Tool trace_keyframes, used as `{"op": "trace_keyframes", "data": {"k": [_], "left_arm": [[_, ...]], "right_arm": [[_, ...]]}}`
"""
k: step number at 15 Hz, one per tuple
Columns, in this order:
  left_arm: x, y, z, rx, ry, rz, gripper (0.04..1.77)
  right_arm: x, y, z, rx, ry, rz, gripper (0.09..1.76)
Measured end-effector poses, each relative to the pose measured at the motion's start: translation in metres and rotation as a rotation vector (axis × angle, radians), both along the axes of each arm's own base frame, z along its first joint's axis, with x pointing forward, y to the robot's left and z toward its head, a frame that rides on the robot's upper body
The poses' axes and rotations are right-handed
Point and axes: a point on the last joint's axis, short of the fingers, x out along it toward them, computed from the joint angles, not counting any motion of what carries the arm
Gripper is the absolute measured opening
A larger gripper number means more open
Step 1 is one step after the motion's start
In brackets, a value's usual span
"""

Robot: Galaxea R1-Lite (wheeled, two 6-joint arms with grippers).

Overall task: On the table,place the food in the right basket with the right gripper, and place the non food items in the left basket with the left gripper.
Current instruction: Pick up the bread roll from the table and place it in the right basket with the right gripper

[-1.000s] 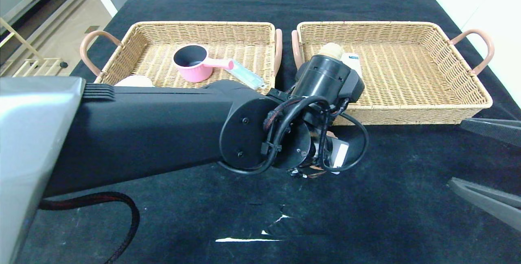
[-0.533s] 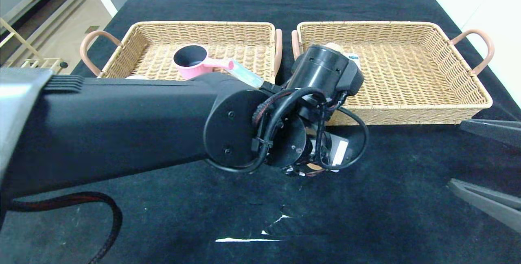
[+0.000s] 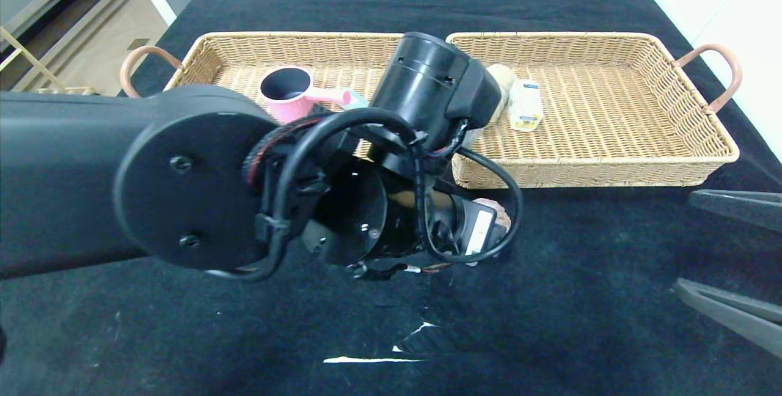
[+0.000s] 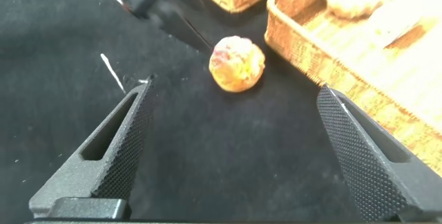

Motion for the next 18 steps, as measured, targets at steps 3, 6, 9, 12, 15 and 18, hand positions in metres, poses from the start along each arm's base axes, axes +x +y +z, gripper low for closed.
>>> {"op": "trace_keyframes", "data": {"k": [3,6,9,12,15,18], "left_arm": [[-0.015,0.029,-0.003,-0.03,-0.037,-0.03,1.68],[-0.026,0.055,-0.014,-0.066,-0.119,-0.074,1.69],[-0.034,0.077,-0.025,-0.094,-0.2,-0.105,1.7],[-0.043,0.096,-0.041,-0.085,-0.24,-0.151,1.7],[-0.049,0.115,-0.053,-0.115,-0.262,-0.175,1.7],[-0.055,0.138,-0.067,-0.122,-0.271,-0.18,1.7]], "right_arm": [[0.0,0.0,0.001,-0.002,0.009,0.001,1.71],[0.0,0.001,-0.001,-0.008,0.037,-0.021,1.71],[0.001,0.002,0.001,-0.011,0.045,-0.03,1.71],[0.004,0.003,-0.001,-0.014,0.056,-0.025,1.71],[0.008,0.005,-0.004,-0.017,0.075,-0.018,1.71],[0.012,0.008,-0.008,-0.024,0.099,-0.003,1.71]]}}
